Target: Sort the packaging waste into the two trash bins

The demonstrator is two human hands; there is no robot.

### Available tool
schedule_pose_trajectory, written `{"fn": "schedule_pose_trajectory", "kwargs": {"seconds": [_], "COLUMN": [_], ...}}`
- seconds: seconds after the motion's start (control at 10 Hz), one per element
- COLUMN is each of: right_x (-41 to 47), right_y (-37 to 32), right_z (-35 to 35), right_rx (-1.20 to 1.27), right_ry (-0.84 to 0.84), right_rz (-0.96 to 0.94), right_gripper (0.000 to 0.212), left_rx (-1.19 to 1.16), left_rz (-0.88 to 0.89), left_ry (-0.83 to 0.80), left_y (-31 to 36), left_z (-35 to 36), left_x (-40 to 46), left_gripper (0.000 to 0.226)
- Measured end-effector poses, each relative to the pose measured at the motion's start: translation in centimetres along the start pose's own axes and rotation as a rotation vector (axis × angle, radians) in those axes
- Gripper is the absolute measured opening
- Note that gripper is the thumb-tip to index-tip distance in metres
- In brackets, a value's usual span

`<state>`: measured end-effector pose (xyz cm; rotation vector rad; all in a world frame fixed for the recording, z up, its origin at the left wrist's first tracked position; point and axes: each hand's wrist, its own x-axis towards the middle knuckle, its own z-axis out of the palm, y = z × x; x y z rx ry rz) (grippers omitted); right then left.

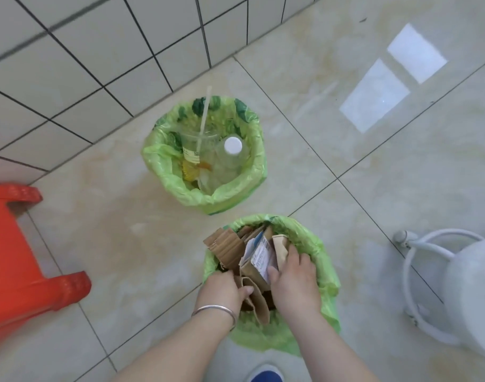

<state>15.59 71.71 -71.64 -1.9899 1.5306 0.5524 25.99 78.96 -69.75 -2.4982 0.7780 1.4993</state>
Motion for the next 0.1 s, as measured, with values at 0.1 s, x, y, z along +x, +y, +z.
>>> {"fn": "schedule_pose_trajectory", "kwargs": {"seconds": [0.1], "right_x": [-2.5], "right_y": [-0.23], "right_z": [-2.7], "right_rx": [0.005], "right_ry": [0.046], "right_rz": [-0.01], "right_gripper": [0.06], "left_rx": [0.027], "left_rz": [-0.017], "left_ry": [0.077], "left_y": [-0.09], "left_z": [-1.69], "left_x": [-2.18], "left_gripper": [0.043]}}
